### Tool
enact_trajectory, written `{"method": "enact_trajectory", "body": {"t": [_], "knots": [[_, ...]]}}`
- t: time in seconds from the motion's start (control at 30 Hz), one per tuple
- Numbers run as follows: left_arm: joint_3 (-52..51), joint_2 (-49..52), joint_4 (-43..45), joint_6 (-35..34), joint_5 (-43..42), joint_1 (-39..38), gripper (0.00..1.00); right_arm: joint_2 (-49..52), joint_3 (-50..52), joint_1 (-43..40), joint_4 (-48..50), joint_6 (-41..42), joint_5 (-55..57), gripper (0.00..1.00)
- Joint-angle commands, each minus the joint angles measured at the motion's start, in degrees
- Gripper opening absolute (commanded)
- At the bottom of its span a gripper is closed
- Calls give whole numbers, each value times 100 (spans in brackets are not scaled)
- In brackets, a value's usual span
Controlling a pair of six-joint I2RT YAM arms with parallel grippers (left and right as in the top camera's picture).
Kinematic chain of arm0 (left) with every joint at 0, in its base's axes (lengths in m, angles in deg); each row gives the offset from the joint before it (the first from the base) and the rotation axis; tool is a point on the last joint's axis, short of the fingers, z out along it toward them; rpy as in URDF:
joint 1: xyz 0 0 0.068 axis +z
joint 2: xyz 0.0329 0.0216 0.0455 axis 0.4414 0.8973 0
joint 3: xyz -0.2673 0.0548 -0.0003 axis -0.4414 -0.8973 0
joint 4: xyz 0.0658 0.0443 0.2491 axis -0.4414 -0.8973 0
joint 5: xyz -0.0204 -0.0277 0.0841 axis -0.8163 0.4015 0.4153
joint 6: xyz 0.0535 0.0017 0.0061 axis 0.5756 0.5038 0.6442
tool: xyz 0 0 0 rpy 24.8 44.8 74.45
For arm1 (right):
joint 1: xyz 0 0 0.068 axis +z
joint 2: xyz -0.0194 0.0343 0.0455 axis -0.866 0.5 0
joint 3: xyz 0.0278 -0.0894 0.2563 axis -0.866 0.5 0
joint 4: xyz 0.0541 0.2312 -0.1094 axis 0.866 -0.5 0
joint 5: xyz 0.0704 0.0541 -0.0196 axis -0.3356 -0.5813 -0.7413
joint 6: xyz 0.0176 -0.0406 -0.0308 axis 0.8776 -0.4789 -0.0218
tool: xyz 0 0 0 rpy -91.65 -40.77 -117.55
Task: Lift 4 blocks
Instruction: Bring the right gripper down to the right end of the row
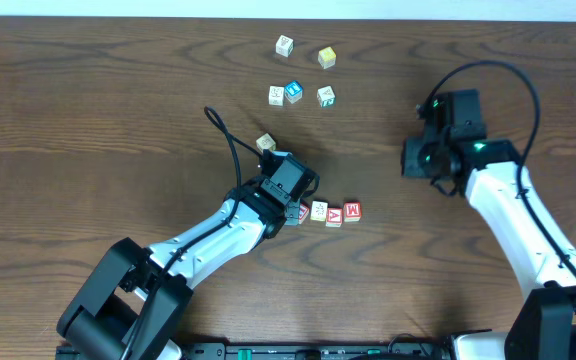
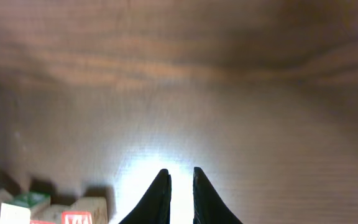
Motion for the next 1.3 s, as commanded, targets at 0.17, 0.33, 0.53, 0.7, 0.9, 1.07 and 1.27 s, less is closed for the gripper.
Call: {"method": "enact_trajectory", "body": {"t": [0.17, 0.33, 0.53, 0.7, 0.9, 1.07, 1.27], "knots": [[-87, 33, 83, 35, 24, 17, 7, 57, 868, 551, 382, 402, -44, 9], [-87, 33, 83, 11, -195, 9, 7, 57, 1051, 669, 431, 474, -114, 10], [-87, 33, 109, -2, -319, 9, 8, 57, 1069, 693, 376, 470, -507, 10], [-87, 33, 111, -9, -317, 9, 7, 57, 1134, 699, 376, 479, -671, 8], [-87, 33, 251, -11, -317, 11, 7, 57, 1375, 741, 625, 479, -1008, 3], [-98, 33, 317, -7, -317, 26, 8, 57, 1744, 741, 1119, 673, -1010, 2], [-210, 33, 396, -9, -323, 26, 7, 57, 1849, 741, 1303, 669, -1010, 4]]}}
